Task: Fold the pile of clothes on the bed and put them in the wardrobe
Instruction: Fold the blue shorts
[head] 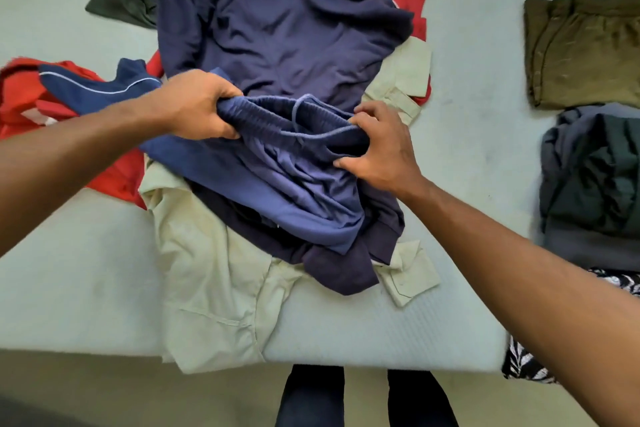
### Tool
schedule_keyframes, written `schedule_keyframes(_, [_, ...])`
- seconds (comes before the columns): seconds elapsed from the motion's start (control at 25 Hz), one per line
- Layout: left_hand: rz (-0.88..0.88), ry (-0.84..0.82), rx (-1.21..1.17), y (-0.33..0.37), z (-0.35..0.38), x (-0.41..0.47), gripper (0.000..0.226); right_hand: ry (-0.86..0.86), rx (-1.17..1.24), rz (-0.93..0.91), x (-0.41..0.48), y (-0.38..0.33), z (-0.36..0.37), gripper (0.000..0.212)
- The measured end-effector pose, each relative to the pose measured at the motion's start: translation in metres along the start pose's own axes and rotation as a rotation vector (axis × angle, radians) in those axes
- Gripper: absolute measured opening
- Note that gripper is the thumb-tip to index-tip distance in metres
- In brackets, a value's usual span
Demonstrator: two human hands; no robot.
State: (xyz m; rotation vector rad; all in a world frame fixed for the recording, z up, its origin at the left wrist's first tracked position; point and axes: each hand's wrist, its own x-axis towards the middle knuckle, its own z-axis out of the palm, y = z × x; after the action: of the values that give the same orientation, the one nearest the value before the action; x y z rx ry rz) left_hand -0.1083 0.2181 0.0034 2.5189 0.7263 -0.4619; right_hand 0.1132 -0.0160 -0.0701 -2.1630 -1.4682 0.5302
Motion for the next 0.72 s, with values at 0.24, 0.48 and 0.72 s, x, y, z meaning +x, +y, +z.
schedule_keyframes(0.24, [-0.13,0.109,0.007,-0.022,0.009,-0.026,0.029,-0.109,-0.034,0.2,0.018,-0.017,0.023,0.022])
schedule_keyframes(0.48, [-0.071,0.244,-0.17,0.001,-0.006,-0.041,0.04,0.092,0.07,0.173,0.038,-0.02,-0.06,0.017])
schedule_keyframes(0.72, [-0.141,-0.027,-0.352,0.026,-0.022,-0.034,0.027,-0.428,0.372,0.302,0.014,-0.014,-0.154,0.046])
